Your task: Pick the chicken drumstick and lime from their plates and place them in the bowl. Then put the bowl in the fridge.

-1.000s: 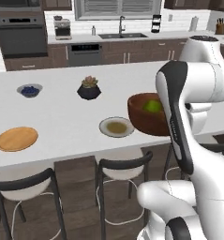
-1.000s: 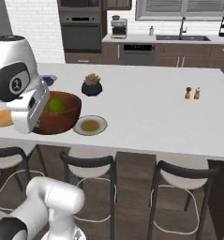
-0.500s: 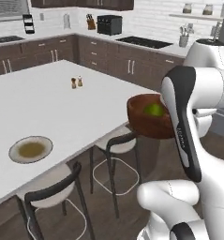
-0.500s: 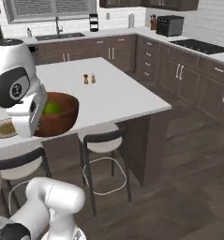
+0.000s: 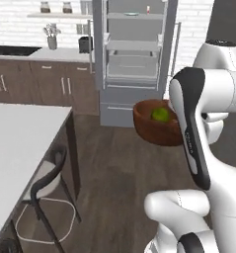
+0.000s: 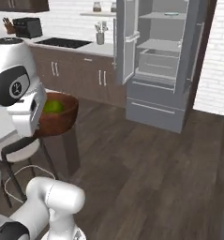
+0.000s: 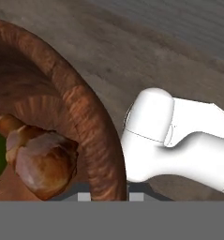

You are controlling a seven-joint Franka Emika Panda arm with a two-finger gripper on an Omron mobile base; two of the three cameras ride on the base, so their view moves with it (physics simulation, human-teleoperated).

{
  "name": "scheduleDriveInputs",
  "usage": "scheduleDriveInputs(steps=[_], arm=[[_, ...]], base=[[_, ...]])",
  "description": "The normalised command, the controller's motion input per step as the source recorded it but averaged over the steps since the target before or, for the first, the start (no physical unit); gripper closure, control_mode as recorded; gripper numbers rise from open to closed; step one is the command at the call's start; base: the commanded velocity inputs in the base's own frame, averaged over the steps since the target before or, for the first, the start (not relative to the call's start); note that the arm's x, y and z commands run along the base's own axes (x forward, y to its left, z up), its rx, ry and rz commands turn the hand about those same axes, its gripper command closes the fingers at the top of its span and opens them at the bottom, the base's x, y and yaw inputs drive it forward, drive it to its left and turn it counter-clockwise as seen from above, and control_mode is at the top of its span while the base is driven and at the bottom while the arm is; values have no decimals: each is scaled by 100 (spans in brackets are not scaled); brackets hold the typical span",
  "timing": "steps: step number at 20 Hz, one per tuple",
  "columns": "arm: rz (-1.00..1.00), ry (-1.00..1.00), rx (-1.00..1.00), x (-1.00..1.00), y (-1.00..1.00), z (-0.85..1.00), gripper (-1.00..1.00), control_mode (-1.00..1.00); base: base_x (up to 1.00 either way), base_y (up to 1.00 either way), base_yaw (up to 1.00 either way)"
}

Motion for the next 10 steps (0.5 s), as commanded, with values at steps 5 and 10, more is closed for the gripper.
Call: scheduleDriveInputs(steps=[5,10], arm=[[0,0,0,0,0,0,100,100],[0,0,0,0,0,0,100,100]], base=[[43,-15,-52],[83,-12,-18]])
